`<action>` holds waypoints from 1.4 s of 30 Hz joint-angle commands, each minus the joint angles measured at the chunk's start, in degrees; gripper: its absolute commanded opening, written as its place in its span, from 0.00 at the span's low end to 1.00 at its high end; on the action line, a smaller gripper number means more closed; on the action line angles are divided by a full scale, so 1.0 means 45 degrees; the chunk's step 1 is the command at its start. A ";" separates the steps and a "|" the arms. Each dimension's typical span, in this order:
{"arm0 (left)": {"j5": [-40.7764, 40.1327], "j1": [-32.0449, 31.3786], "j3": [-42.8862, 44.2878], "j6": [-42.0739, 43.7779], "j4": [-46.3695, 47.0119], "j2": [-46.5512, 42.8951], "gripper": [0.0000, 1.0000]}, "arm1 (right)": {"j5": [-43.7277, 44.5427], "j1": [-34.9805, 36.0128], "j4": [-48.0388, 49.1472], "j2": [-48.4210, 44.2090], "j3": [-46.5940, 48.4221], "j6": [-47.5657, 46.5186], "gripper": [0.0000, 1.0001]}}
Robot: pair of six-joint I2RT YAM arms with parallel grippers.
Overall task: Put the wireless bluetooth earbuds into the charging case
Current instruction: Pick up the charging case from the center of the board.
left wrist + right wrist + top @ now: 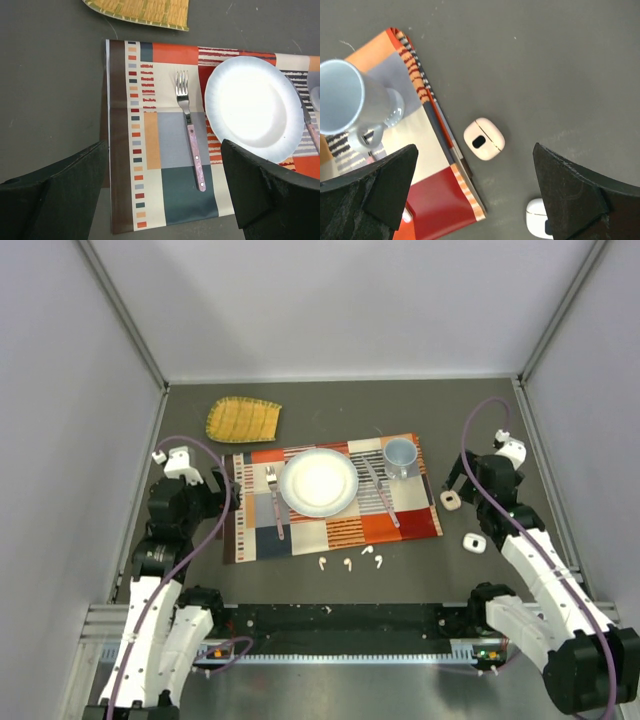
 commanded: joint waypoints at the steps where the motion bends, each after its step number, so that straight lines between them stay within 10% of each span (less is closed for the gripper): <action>1: -0.0010 -0.0001 0.0107 -0.0134 0.0102 -0.0936 0.99 | -0.0350 -0.0108 -0.0590 -0.0075 0.0135 -0.0077 0.99; 11: -0.0283 -0.0001 -0.0207 0.0218 0.0416 -0.1622 0.98 | -0.1737 -0.0128 0.0229 0.1172 -0.0453 -0.1327 0.75; 42: -0.0908 -0.0001 -0.0285 0.0374 0.0396 -0.1348 0.98 | -0.1210 -0.0108 0.1832 0.5314 -0.0043 -0.2990 0.60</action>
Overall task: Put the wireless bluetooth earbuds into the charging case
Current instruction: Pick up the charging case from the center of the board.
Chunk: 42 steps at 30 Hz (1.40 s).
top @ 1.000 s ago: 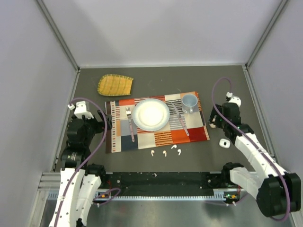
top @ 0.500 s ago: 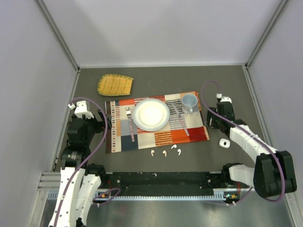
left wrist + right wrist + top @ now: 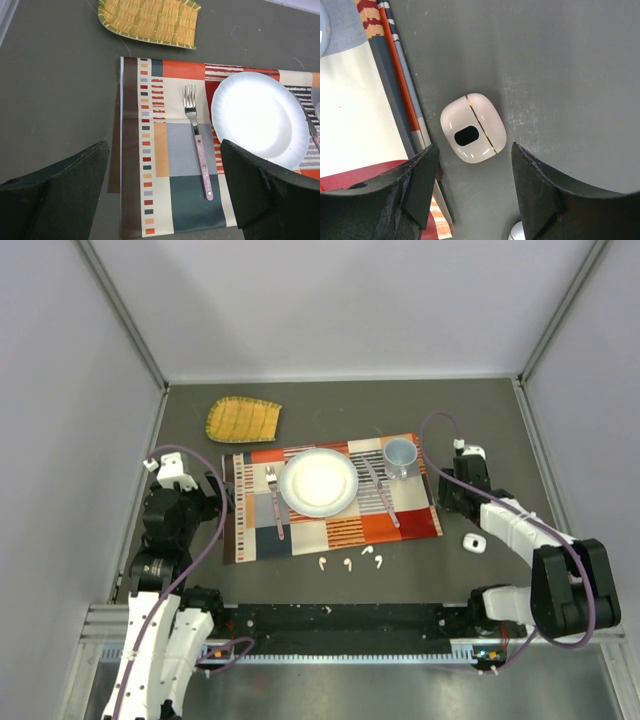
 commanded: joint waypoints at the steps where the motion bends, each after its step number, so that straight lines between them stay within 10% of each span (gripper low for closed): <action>1: -0.0174 -0.0015 -0.0047 0.0136 0.0498 0.0041 0.98 | 0.0174 -0.0113 0.0409 0.0487 0.0413 0.0046 0.57; 15: -0.0331 0.0004 -0.0047 0.0097 0.0479 0.0119 0.98 | 0.0037 -0.0113 0.0213 0.0956 0.0746 0.0027 0.47; 26: -0.0331 0.0004 -0.0047 0.0058 0.0479 0.0217 0.98 | 0.0719 -0.0113 0.0233 0.0644 0.0824 0.0203 0.68; 42: -0.0370 -0.0015 -0.0066 0.0078 0.0479 0.0236 0.97 | -0.0021 -0.0093 0.0194 0.1542 0.1215 -0.0579 0.58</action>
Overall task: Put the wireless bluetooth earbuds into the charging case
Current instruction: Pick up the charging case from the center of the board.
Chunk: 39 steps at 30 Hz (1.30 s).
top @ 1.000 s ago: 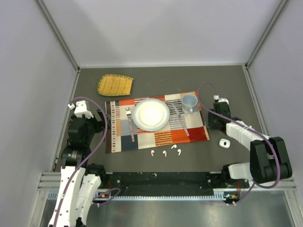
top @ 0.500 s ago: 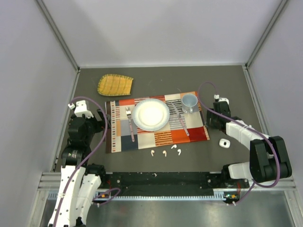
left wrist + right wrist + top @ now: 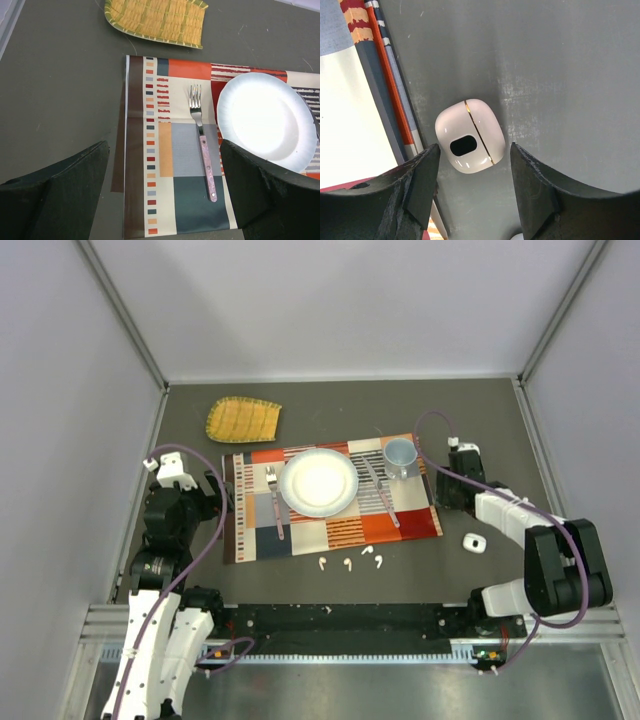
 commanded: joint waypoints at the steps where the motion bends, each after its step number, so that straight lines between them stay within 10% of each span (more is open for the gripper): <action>1: -0.0078 0.0004 -0.0042 0.0078 0.0484 0.0095 0.98 | -0.0197 -0.0093 0.0179 0.0066 0.0510 -0.0040 0.58; 8: -0.0098 0.0004 -0.0042 0.0078 0.0484 0.0076 0.98 | 0.0933 -0.0113 0.0063 0.0437 0.0705 0.0644 0.45; 23: -0.0098 -0.0015 -0.0042 0.0078 0.0484 0.0076 0.97 | 0.0350 -0.0094 -0.0055 0.0515 0.0881 -0.0273 0.62; 39: -0.0098 0.0004 -0.0062 0.0097 0.0484 0.0095 0.98 | -0.0353 -0.0093 0.0140 0.0770 0.0823 -0.0468 0.38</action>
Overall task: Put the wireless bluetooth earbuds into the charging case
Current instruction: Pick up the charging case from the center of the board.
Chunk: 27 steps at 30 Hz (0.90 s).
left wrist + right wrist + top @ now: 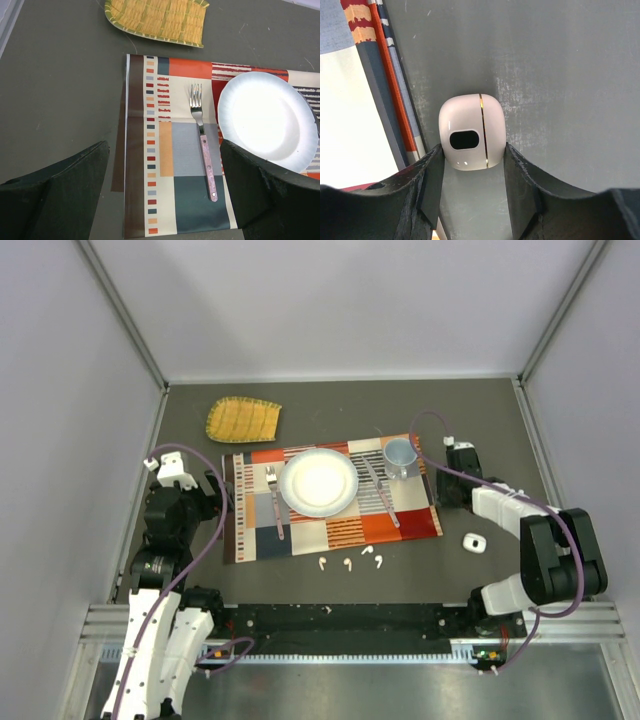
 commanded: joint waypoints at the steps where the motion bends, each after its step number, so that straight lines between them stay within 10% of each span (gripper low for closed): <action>1: -0.0069 0.0004 -0.0062 0.0097 0.0484 0.0023 0.98 | 0.0035 -0.0113 0.0203 -0.0124 0.0366 -0.0129 0.38; 17: 0.0087 0.0004 -0.0023 0.0117 0.0484 0.0042 0.98 | -0.0216 -0.0094 0.0457 -0.2486 -0.0220 0.0223 0.22; 27: 0.3211 -0.0015 0.0231 0.0722 0.0835 -0.0212 0.99 | -0.4566 0.0569 0.1529 -0.6723 -0.0883 0.0067 0.23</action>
